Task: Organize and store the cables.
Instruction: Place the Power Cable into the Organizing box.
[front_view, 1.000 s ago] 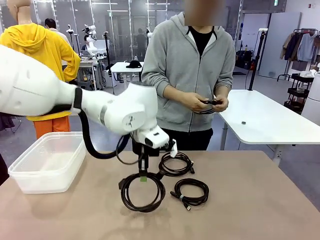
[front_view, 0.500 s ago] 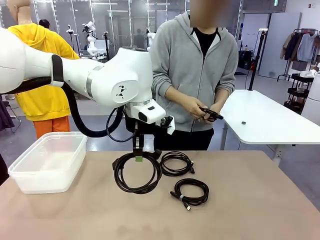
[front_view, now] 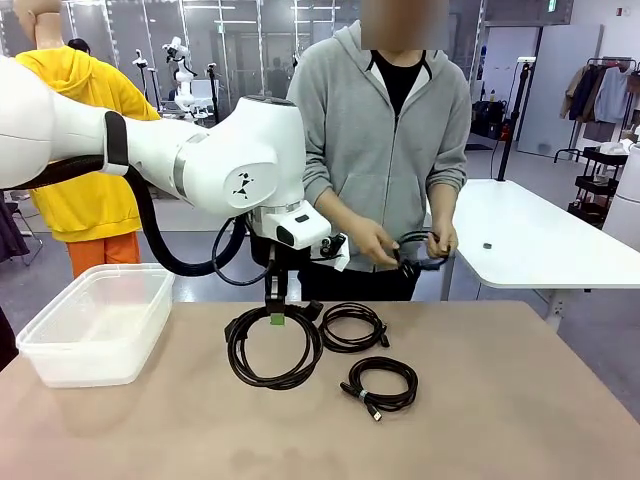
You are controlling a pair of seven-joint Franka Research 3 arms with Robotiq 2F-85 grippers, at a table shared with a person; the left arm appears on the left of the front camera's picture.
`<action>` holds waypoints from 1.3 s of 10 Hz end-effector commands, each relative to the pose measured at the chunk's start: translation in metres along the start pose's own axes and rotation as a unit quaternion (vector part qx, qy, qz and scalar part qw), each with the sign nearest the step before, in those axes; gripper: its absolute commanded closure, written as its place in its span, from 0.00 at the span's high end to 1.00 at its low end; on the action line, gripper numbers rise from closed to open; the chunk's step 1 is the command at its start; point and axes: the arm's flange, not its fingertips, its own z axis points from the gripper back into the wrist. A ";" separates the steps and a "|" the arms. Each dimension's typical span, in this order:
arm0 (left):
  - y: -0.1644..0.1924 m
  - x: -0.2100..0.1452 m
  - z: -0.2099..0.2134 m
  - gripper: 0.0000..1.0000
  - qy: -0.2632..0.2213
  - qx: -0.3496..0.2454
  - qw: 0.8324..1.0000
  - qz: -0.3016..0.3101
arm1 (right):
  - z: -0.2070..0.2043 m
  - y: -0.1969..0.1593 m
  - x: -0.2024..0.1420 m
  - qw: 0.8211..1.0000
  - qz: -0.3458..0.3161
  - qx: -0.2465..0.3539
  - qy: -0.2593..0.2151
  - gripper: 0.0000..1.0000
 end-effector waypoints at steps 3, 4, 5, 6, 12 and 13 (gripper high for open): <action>0.019 -0.087 0.038 0.18 -0.008 -0.006 1.000 -0.021 | 0.001 0.000 0.003 1.000 -0.009 -0.004 0.000 1.00; 0.024 -0.125 0.051 0.18 -0.014 0.006 1.000 -0.019 | 0.001 0.000 0.003 1.000 -0.009 -0.004 0.000 1.00; 0.025 -0.162 0.063 0.18 -0.038 0.008 0.999 -0.039 | 0.001 0.000 0.003 1.000 -0.009 -0.004 0.000 1.00; 0.027 -0.196 0.071 0.18 -0.038 0.016 0.998 -0.042 | 0.001 0.000 0.003 1.000 -0.009 -0.004 0.000 1.00; 0.038 -0.359 0.072 0.18 -0.043 0.055 0.997 0.032 | 0.001 0.000 0.003 1.000 -0.009 -0.004 0.000 1.00; 0.038 -0.363 0.076 0.18 -0.049 0.064 0.996 0.037 | 0.001 0.000 0.003 1.000 -0.009 -0.004 0.000 1.00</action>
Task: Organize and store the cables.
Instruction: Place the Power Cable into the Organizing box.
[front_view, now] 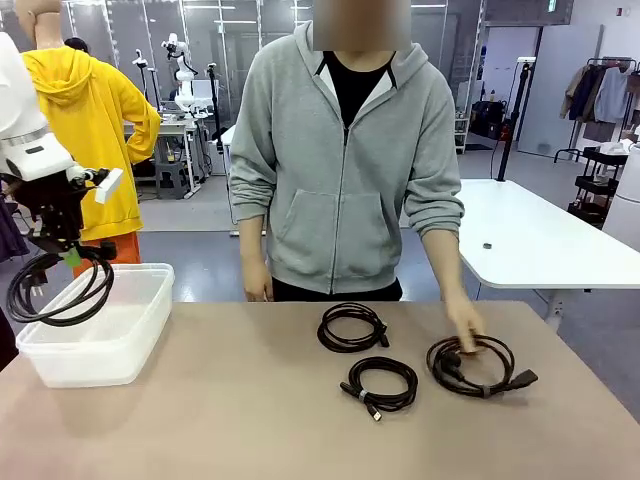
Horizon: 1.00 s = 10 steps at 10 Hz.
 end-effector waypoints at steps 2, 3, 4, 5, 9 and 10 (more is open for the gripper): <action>0.000 0.000 0.000 0.18 0.000 0.000 1.000 0.000 | 0.001 0.000 0.003 1.000 -0.009 -0.004 0.000 1.00; 0.000 0.000 0.000 0.18 0.000 0.000 1.000 0.000 | 0.001 0.000 0.003 1.000 -0.009 -0.004 0.000 1.00; 0.000 0.000 0.000 0.18 0.000 0.000 1.000 0.000 | 0.001 0.000 0.003 1.000 -0.009 -0.004 0.000 1.00; 0.000 0.002 0.001 0.18 -0.011 0.003 1.000 0.005 | 0.001 0.000 0.003 1.000 -0.009 -0.004 0.000 1.00; 0.057 -0.018 -0.037 0.18 0.011 0.029 0.997 -0.064 | 0.001 0.000 0.003 1.000 -0.009 -0.004 0.000 1.00; 0.070 -0.020 -0.050 0.18 0.013 0.038 0.997 -0.065 | 0.001 0.000 0.003 1.000 -0.009 -0.004 0.000 1.00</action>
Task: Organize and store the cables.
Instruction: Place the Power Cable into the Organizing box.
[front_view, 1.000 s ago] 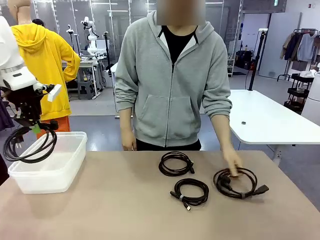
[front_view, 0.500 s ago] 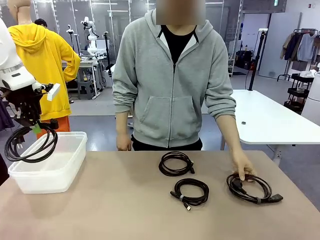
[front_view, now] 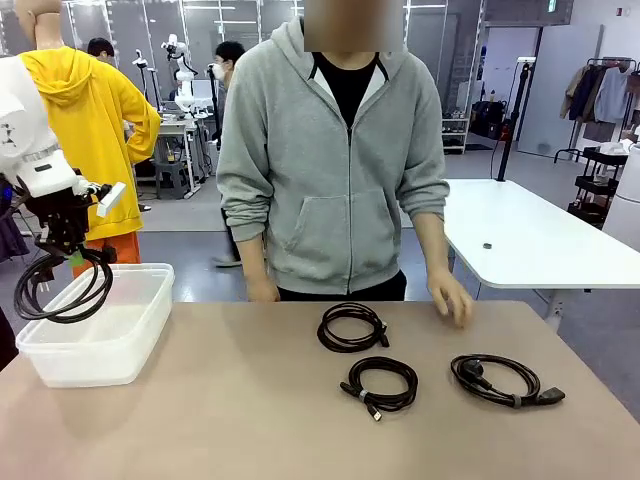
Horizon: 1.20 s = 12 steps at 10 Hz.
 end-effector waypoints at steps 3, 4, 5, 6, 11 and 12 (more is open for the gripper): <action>0.041 -0.001 -0.050 0.18 -0.026 0.012 0.999 -0.016 | 0.001 0.000 0.003 1.000 -0.009 -0.003 0.000 1.00; 0.043 0.003 -0.065 0.18 -0.025 -0.001 1.000 -0.018 | 0.001 0.000 0.003 1.000 -0.009 -0.003 0.000 1.00; 0.045 0.006 -0.080 0.18 -0.021 -0.018 1.000 -0.013 | 0.001 0.000 0.003 1.000 -0.009 -0.003 0.000 1.00; 0.047 0.008 -0.097 0.18 -0.012 -0.032 0.999 -0.012 | 0.001 0.000 0.003 1.000 -0.009 -0.003 0.000 1.00; 0.053 0.007 -0.151 0.23 -0.017 -0.096 0.995 -0.006 | 0.001 0.000 0.003 1.000 -0.009 -0.003 0.000 1.00; 0.052 0.005 -0.153 0.42 -0.017 -0.106 0.994 0.000 | 0.001 0.000 0.003 1.000 -0.009 -0.003 0.000 1.00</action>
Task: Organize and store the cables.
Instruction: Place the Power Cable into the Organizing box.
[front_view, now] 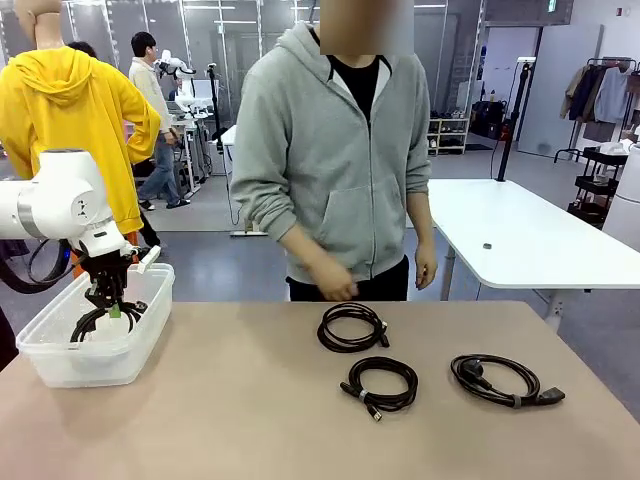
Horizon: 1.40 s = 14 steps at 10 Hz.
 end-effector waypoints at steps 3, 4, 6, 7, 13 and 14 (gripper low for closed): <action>0.009 -0.004 0.010 0.95 -0.002 -0.012 1.000 0.002 | 0.001 0.000 0.003 1.000 -0.009 -0.003 0.000 1.00; 0.008 -0.005 0.013 1.00 -0.005 -0.009 1.000 0.002 | 0.001 0.000 0.003 1.000 -0.009 -0.003 0.000 1.00; 0.005 -0.007 0.018 1.00 -0.012 -0.002 1.000 0.003 | 0.001 0.000 0.003 1.000 -0.009 -0.003 0.000 1.00; 0.004 -0.008 0.020 0.96 -0.014 -0.002 1.000 0.008 | 0.001 0.000 0.003 1.000 -0.009 -0.003 0.000 1.00; 0.005 -0.007 0.017 1.00 -0.003 0.002 1.000 0.007 | 0.001 0.000 0.003 1.000 -0.009 -0.003 0.000 1.00; 0.005 -0.007 0.017 1.00 -0.003 0.002 1.000 0.007 | 0.001 0.000 0.003 1.000 -0.009 -0.003 0.000 1.00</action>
